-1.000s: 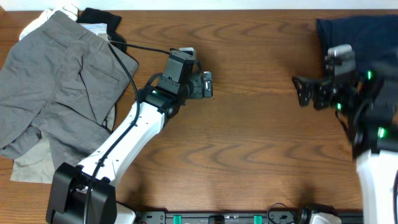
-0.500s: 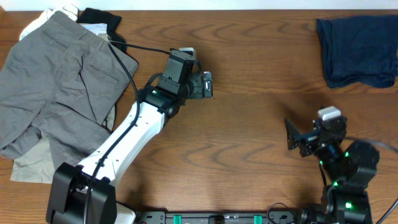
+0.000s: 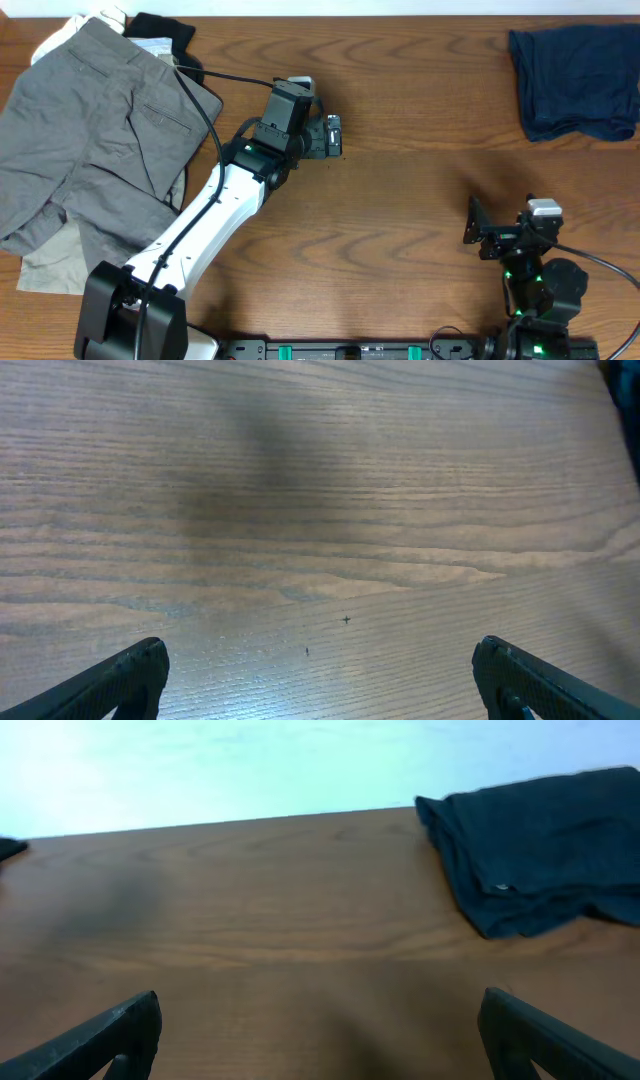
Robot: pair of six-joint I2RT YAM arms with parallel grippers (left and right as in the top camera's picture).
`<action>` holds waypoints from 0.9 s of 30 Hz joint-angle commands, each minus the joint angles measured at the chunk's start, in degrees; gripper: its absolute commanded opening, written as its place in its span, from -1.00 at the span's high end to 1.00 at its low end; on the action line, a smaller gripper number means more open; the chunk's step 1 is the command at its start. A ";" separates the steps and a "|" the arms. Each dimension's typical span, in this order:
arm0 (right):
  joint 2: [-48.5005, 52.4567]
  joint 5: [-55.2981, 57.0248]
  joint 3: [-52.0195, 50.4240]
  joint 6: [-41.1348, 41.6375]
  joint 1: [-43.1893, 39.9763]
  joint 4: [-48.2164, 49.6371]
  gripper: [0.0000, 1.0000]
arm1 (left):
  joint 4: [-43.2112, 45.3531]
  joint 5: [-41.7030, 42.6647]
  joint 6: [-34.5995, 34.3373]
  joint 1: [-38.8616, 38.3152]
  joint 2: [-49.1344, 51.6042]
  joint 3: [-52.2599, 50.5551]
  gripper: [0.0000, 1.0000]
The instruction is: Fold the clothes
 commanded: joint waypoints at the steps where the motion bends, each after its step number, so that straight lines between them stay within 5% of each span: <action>1: -1.60 3.37 -2.99 2.51 0.39 1.49 -0.99 | -0.15 -0.70 0.98 0.24 0.11 -0.20 -0.96; 13: -13.53 4.57 -5.57 2.56 0.59 0.33 -0.98 | -0.15 -0.70 0.98 0.24 0.09 -0.20 -0.96; 27: -12.04 4.61 -5.57 2.54 1.07 0.33 -0.98 | -0.17 -0.70 0.98 0.24 0.09 -0.20 -0.96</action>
